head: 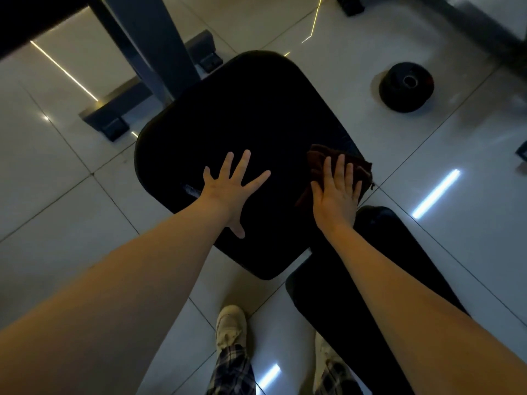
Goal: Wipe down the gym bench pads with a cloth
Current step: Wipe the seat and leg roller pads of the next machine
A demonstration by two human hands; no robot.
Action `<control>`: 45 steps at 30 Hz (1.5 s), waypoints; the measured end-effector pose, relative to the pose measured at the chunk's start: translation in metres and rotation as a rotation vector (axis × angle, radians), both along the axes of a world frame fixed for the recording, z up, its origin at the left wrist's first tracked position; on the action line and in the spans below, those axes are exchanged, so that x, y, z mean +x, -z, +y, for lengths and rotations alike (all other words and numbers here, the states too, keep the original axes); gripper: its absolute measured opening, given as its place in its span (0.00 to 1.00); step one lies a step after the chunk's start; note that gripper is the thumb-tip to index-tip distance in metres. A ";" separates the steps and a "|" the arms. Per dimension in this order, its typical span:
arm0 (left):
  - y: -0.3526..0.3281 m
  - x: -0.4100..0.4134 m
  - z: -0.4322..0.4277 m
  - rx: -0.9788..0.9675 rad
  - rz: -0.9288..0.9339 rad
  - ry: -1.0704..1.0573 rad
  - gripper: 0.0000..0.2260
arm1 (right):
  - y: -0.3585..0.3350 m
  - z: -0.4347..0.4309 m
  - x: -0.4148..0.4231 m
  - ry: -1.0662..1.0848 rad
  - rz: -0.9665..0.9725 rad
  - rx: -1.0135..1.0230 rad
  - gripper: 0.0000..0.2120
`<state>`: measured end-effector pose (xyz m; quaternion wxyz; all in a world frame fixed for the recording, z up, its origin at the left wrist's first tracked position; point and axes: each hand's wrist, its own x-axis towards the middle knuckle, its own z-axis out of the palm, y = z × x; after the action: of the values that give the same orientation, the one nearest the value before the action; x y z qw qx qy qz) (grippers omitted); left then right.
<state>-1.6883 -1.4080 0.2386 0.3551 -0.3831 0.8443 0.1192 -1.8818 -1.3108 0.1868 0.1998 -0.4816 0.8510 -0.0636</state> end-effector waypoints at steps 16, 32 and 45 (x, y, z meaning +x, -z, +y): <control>0.010 -0.003 0.063 -0.131 0.070 -0.291 0.60 | 0.012 0.051 0.005 -0.705 0.165 -0.105 0.29; 0.027 0.066 0.100 -0.107 0.099 -0.974 0.69 | 0.007 -0.018 0.089 -1.347 0.207 -0.155 0.29; 0.026 0.053 0.094 -0.165 0.111 -1.085 0.73 | 0.009 -0.084 0.136 -1.298 0.195 -0.245 0.30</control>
<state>-1.6355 -1.3137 0.2130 0.1665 -0.7830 0.5497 0.2388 -1.7454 -1.3947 0.1776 0.0637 -0.9188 0.3892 0.0172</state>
